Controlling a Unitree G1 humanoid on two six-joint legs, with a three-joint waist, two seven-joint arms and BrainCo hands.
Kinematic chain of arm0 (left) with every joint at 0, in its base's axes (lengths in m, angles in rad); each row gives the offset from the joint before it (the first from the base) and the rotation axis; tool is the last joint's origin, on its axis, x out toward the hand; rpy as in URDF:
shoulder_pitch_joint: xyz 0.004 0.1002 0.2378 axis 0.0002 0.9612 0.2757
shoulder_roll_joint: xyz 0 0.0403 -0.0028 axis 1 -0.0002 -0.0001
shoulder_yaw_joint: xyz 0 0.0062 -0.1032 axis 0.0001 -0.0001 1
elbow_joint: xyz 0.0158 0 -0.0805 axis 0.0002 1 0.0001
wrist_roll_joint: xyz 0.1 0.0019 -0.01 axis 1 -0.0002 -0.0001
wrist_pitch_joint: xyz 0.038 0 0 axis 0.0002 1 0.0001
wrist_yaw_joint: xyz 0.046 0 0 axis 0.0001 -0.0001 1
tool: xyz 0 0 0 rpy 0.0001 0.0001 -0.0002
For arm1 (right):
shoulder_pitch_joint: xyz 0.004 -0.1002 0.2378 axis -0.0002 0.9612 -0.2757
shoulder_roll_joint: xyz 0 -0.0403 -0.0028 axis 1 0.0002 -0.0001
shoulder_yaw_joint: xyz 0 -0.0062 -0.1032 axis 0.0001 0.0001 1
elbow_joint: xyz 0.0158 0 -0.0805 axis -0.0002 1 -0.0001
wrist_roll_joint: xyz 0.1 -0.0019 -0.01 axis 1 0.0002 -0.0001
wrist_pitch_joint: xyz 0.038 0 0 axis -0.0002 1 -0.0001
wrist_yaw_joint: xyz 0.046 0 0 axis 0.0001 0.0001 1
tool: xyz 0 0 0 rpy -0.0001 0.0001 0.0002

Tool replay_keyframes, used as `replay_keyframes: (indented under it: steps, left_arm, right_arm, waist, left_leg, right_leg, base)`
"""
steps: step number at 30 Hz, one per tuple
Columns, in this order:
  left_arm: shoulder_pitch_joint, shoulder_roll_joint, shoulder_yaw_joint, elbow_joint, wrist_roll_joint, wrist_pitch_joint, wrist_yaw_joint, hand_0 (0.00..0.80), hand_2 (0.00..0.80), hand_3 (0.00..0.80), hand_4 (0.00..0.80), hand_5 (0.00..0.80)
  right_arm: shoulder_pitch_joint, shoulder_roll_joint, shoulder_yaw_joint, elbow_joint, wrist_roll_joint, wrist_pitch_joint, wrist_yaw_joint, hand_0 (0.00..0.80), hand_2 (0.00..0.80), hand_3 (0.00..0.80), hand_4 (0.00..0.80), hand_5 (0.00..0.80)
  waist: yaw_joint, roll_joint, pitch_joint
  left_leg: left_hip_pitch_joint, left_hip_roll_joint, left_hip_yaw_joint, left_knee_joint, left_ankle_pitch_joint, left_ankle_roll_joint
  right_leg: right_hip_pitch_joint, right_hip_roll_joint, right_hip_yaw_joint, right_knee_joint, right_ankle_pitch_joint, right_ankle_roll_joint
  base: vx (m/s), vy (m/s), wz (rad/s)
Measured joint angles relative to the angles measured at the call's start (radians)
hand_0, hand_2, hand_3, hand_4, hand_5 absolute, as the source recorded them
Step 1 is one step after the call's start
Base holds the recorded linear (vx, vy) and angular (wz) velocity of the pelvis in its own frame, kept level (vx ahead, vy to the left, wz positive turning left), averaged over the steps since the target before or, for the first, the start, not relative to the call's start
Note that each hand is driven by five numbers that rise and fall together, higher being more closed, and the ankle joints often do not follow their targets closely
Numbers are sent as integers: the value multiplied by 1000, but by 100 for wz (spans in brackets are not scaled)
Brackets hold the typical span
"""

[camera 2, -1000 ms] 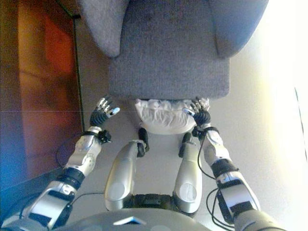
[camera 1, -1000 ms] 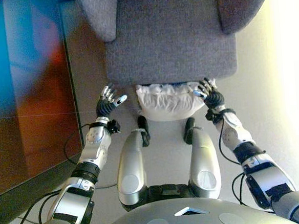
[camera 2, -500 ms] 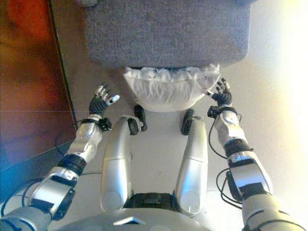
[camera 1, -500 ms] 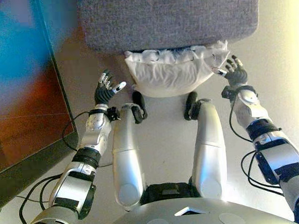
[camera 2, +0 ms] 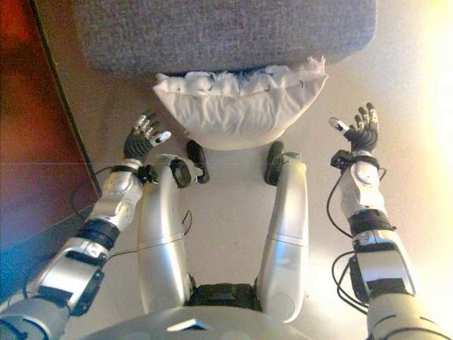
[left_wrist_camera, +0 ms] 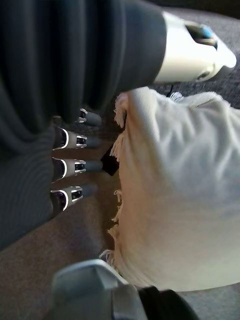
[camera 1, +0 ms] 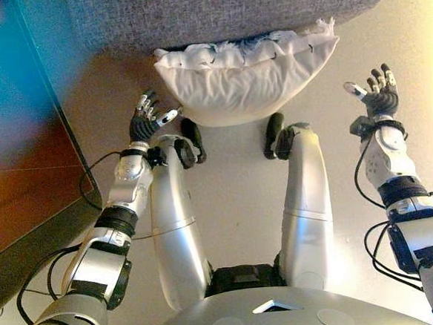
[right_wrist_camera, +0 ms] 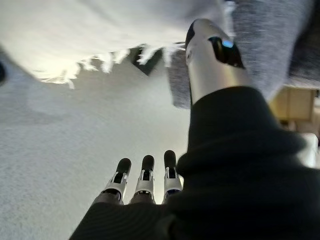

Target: Pick up the cushion and take it to the sofa

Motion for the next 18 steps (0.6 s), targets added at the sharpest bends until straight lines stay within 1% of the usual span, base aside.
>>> replay_keyframes:
  steps: [4,6,10,12,13,14,15,16,17,18]
  left_arm:
    - [-61,26,2,9,-71,26,-29,0,0,0,0,0]
    - [-93,32,1,17,-82,38,-33,0,0,0,0,0]
    - [-146,35,1,62,-121,68,-33,0,0,0,0,0]
    - [-165,37,-3,74,-130,81,-43,0,0,0,0,0]
    - [-165,40,-3,78,-141,87,-47,0,0,0,0,0]
    - [-168,44,-3,79,-146,91,-50,0,0,0,0,0]
    - [-182,51,-10,80,-146,98,-55,0,0,0,0,0]
    - [-211,66,-35,85,-146,110,-61,0,0,0,0,0]
    - [-234,74,-52,90,-146,117,-65,0,0,0,0,0]
    - [-248,81,-69,95,-146,128,-63,0,0,0,0,0]
  right_arm:
    - [-55,-19,55,19,0,18,108,0,0,0,0,0]
    - [-108,-21,91,57,0,24,162,0,0,0,0,0]
    - [-219,-21,155,113,1,57,241,0,0,0,0,0]
    - [-251,-22,159,122,1,65,267,0,0,0,0,0]
    - [-265,-22,164,125,1,71,274,0,0,0,0,0]
    - [-282,-23,168,128,1,79,277,0,0,0,0,0]
    - [-301,-25,178,136,2,82,277,0,0,0,0,0]
    - [-323,-25,181,156,5,89,277,0,0,0,0,0]
    - [-338,-26,182,174,6,93,276,0,0,0,0,0]
    - [-356,-29,185,191,7,100,272,0,0,0,0,0]
  waist:
    - [-1,0,0]
    - [-1,0,0]
    - [1,0,0]
    - [-4,0,0]
    - [1,0,0]
    - [4,0,0]
    - [4,0,0]
    - [3,-1,0]
    - [-1,-1,0]
    - [4,-1,0]
  left_leg:
    - [-37,4,-2,30,-1,1]
    - [-56,2,0,30,-1,1]
    - [-89,1,4,34,-1,1]
    - [-102,-3,6,59,-4,-3]
    - [-105,-3,-1,85,-11,13]
    - [-115,-3,-3,106,-16,21]
    - [-127,-1,0,104,-17,21]
    - [-143,4,6,100,-16,21]
    - [-154,3,11,106,-20,14]
    - [-151,4,-7,196,-61,4]
  right_leg:
    - [-36,0,6,29,0,0]
    - [-56,-2,8,29,0,0]
    - [-87,-13,9,34,0,0]
    - [-99,-24,10,47,0,0]
    - [-104,-28,11,68,0,0]
    - [-113,-34,11,87,0,1]
    - [-124,-34,11,94,-6,7]
    - [-131,-36,14,112,-23,2]
    - [-140,-43,19,115,-24,2]
    - [-152,-45,21,130,-26,4]
  base:
    - [0,0,0]
    - [0,0,0]
    - [1,-5,4]
    - [10,-17,12]
    - [14,-19,-3]
    - [19,-14,-6]
    - [21,-7,12]
    - [23,-1,34]
    - [23,6,34]
    - [25,8,15]
